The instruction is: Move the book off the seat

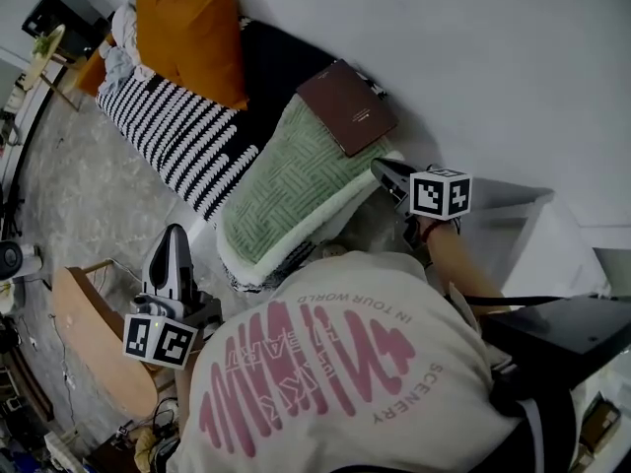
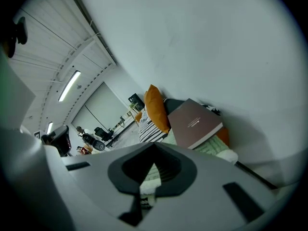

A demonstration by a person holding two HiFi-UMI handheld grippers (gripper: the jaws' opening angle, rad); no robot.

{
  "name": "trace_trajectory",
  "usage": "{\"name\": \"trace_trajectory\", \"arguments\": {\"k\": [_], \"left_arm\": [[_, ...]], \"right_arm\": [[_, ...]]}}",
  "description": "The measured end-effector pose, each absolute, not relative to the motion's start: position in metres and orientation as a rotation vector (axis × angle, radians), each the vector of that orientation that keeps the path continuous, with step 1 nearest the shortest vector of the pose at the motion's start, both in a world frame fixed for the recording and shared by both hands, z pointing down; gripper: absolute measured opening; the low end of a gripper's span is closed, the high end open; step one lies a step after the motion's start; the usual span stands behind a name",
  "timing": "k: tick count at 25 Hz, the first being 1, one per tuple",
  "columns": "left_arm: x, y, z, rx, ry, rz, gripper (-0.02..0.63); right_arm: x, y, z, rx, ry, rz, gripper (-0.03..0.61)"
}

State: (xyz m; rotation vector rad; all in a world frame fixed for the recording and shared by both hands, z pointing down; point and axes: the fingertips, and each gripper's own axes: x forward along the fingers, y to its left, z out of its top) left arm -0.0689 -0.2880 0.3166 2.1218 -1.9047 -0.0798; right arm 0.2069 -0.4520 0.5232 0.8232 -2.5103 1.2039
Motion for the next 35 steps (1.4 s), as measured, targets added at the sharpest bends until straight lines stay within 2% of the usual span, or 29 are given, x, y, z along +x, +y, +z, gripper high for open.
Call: {"name": "trace_trajectory", "arguments": {"k": [17, 29, 31, 33, 35], "left_arm": [[-0.065, -0.325, 0.347, 2.049, -1.869, 0.058, 0.008], [-0.078, -0.312, 0.385, 1.868, -1.886, 0.057, 0.008], [-0.079, -0.31, 0.384, 1.855, -1.879, 0.056, 0.008], [-0.078, -0.309, 0.382, 1.849, -1.874, 0.05, 0.008], [-0.079, -0.311, 0.381, 1.851, -1.87, 0.05, 0.008]], "right_arm": [[0.202, -0.471, 0.583, 0.825, -2.437, 1.615, 0.011], [0.208, -0.5, 0.604, 0.898, -2.439, 1.705, 0.015], [0.209, -0.5, 0.609, 0.903, -2.425, 1.739, 0.051], [0.21, -0.5, 0.615, 0.896, -2.409, 1.799, 0.137], [0.212, -0.503, 0.62, 0.92, -2.394, 1.862, 0.162]]}}
